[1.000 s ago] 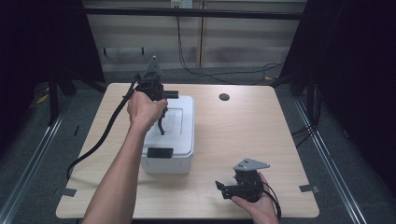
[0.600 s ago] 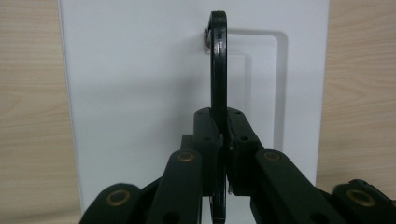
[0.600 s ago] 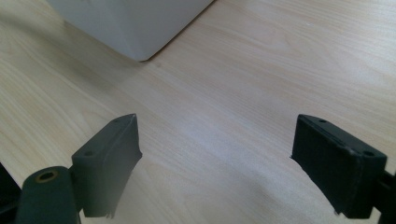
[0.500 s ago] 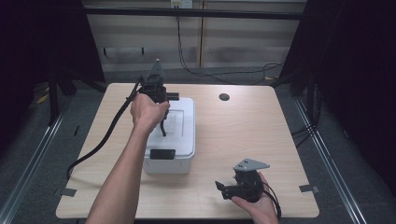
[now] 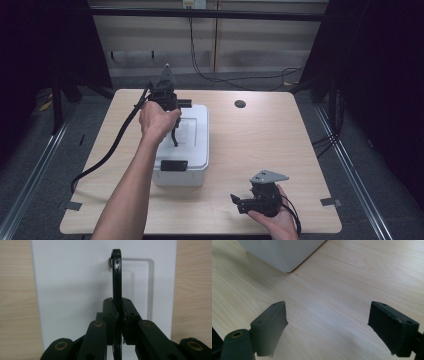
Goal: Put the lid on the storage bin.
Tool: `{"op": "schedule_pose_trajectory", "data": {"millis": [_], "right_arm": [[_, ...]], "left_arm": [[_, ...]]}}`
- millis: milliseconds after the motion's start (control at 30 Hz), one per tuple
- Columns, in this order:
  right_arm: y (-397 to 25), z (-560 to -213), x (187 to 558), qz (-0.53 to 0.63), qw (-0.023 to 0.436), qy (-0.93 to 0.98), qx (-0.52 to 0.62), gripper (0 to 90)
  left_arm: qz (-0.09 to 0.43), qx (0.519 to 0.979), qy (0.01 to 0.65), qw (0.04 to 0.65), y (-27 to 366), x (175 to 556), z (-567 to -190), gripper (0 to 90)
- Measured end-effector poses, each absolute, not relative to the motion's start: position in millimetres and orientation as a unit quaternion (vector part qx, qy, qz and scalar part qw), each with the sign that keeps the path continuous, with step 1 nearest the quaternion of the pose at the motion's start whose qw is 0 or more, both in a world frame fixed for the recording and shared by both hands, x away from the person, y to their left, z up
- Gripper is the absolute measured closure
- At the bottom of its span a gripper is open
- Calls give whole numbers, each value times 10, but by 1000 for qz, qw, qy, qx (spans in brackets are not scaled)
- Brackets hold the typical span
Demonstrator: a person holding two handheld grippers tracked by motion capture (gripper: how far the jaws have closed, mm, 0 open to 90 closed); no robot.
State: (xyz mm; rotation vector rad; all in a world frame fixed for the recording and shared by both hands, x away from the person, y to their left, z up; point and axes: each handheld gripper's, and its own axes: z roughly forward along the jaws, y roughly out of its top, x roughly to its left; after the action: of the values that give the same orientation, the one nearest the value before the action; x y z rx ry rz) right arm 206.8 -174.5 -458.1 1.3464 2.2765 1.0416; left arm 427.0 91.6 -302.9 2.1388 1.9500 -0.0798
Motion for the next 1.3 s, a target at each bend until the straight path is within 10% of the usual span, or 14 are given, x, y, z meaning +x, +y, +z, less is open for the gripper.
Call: {"op": "schedule_pose_trajectory", "data": {"millis": [800,1300], "right_arm": [[-1740,-4581,2068,360,148,793,469,144],[-1731,-4592,2084,359,148,794,468,144]], "left_arm": [[-52,788,588,174,1117,4323,-2972,212],[-53,807,523,270,1589,4245,-2919,198]]}}
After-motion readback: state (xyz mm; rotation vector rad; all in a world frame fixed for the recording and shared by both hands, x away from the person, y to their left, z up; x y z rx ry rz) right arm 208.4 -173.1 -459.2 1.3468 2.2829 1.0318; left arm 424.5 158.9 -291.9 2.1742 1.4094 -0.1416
